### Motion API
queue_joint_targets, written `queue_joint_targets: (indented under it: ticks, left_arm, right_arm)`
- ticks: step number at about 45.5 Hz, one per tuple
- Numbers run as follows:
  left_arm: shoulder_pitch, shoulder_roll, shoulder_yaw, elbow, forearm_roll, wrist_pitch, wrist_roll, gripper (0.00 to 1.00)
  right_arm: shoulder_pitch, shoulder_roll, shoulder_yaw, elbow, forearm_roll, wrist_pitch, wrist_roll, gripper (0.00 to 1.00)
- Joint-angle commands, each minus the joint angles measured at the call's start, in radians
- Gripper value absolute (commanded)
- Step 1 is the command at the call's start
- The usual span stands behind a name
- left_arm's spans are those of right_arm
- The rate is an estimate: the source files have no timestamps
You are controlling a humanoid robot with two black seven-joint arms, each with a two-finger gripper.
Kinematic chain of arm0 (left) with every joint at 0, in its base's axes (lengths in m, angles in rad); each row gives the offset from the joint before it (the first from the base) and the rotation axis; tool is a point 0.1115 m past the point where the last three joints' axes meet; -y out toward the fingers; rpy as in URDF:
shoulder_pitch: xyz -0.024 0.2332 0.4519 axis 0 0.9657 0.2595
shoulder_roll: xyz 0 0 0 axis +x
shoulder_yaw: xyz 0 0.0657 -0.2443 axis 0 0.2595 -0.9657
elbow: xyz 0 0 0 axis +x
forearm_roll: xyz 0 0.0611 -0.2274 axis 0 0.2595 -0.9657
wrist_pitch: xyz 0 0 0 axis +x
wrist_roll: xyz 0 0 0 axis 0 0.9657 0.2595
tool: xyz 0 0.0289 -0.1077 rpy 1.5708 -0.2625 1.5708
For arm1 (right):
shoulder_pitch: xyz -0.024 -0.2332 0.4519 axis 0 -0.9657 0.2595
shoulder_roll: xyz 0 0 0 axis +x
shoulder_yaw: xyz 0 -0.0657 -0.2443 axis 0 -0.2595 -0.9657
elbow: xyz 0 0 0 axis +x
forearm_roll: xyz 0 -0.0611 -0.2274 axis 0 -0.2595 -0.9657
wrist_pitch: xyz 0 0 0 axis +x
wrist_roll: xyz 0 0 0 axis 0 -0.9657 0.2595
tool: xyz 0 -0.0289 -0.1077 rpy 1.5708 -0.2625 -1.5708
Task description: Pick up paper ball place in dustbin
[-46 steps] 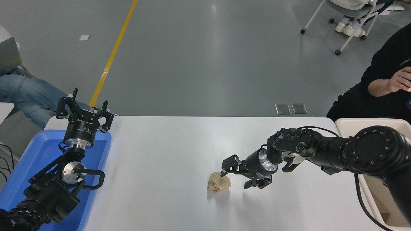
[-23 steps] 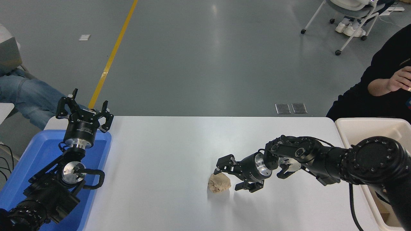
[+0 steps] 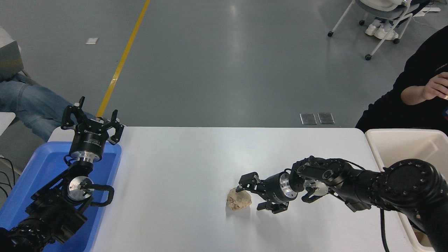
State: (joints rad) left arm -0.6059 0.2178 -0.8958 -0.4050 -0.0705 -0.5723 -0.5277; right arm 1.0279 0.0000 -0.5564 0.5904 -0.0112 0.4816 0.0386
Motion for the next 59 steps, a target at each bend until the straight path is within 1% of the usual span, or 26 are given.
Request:
queue_joint_targets:
  ticks: [1, 3, 5, 12, 15, 24, 33, 44, 59]
  left_arm:
    - [0.000, 0.000, 0.000, 0.000, 0.000, 0.000, 0.000, 0.99]
    - [0.000, 0.000, 0.000, 0.000, 0.000, 0.000, 0.000, 0.99]
    - [0.000, 0.000, 0.000, 0.000, 0.000, 0.000, 0.000, 0.99]
    - [0.000, 0.000, 0.000, 0.000, 0.000, 0.000, 0.000, 0.99]
    - [0.000, 0.000, 0.000, 0.000, 0.000, 0.000, 0.000, 0.99]
    - [0.000, 0.000, 0.000, 0.000, 0.000, 0.000, 0.000, 0.99]
    - [0.000, 0.000, 0.000, 0.000, 0.000, 0.000, 0.000, 0.99]
    - [0.000, 0.000, 0.000, 0.000, 0.000, 0.000, 0.000, 0.99]
    - [0.000, 0.000, 0.000, 0.000, 0.000, 0.000, 0.000, 0.99]
  right_arm:
    - [-0.006, 0.000, -0.002, 0.014, -0.105, -0.018, 0.110, 0.18]
    - [-0.005, 0.000, -0.002, 0.020, -0.128, -0.018, 0.133, 0.12]
    - [0.000, 0.000, -0.002, 0.025, -0.147, -0.017, 0.149, 0.00]
    - [0.023, 0.000, -0.005, 0.045, -0.213, -0.017, 0.178, 0.00]
    - [0.038, 0.000, -0.010, 0.052, -0.240, -0.017, 0.178, 0.00]
    - [0.145, -0.003, -0.014, 0.118, -0.271, -0.011, 0.176, 0.00]
    - [0.284, -0.095, -0.014, 0.196, -0.294, -0.006, 0.173, 0.00]
    - [0.472, -0.254, -0.014, 0.282, -0.294, 0.000, 0.172, 0.00]
    - [0.630, -0.442, -0.013, 0.336, -0.293, 0.038, 0.172, 0.00]
